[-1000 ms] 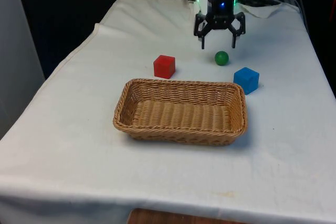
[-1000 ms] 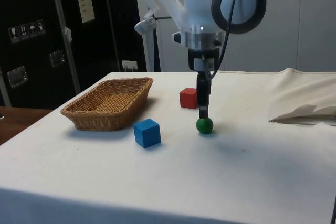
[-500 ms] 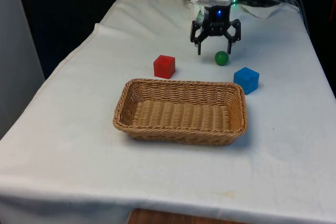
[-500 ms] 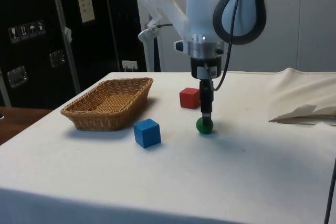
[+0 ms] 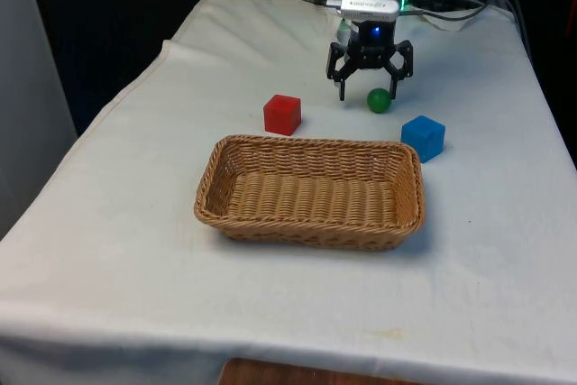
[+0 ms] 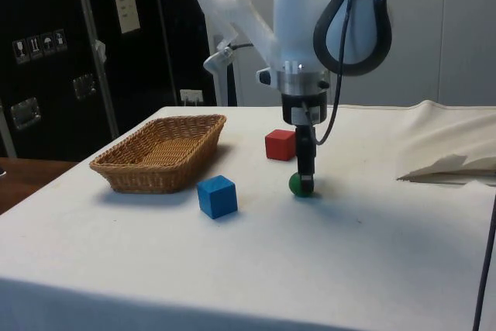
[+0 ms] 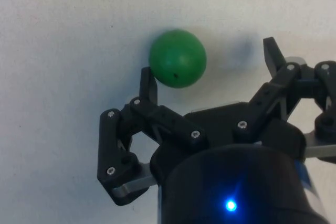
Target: Place all non-red objects into the basket.
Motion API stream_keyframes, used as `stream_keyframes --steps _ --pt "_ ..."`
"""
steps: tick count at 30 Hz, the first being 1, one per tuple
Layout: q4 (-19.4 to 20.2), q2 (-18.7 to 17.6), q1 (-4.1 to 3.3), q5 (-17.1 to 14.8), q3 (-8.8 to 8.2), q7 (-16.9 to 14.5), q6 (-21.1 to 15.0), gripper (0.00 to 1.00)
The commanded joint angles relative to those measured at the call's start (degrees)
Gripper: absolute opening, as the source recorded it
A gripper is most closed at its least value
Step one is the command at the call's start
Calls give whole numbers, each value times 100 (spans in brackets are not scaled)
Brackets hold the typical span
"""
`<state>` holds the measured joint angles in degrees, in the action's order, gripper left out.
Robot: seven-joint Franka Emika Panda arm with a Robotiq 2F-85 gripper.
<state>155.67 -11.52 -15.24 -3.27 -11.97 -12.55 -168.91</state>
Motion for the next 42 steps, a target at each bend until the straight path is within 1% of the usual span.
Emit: stream_keyframes --steps 1,2,3,9,10,11,12,18,19,20,21,22,27,28,29,30,31,34,36,37,38,40,42 --pt "34 103 155 -321 281 -195 11 100" --pt "-6 -6 0 0 0 0 0 100" --pt "23 92 155 -315 275 -195 17 100" --pt "-57 17 155 -292 281 -183 34 100" --pt "-74 -69 0 0 11 0 6 99" --pt "-63 6 155 -292 281 -183 34 99" --pt "-80 -11 155 -286 281 -178 34 82" --pt "-115 -46 160 -281 286 -178 40 15" --pt "-115 -52 160 -281 292 -178 40 5" --pt "-120 -52 160 -281 292 -178 40 0" --pt "-138 -138 0 0 23 0 6 0" --pt "-120 -52 160 -281 292 -178 40 0" --pt "-120 -52 160 -281 292 -178 40 0" --pt "-120 -40 143 -258 269 -160 52 0" --pt "-120 6 120 -206 223 -138 92 0" --pt "-149 -138 0 0 23 0 6 0" --pt "-115 86 74 -126 143 -97 149 0" --pt "-103 218 29 -34 40 -40 258 0" --pt "-97 327 6 17 0 -11 350 0" --pt "-86 384 6 34 -17 0 390 0" --pt "-109 327 6 0 6 0 344 0" --pt "-74 579 0 86 -46 34 556 0" --pt "-74 705 6 109 -52 57 670 0"
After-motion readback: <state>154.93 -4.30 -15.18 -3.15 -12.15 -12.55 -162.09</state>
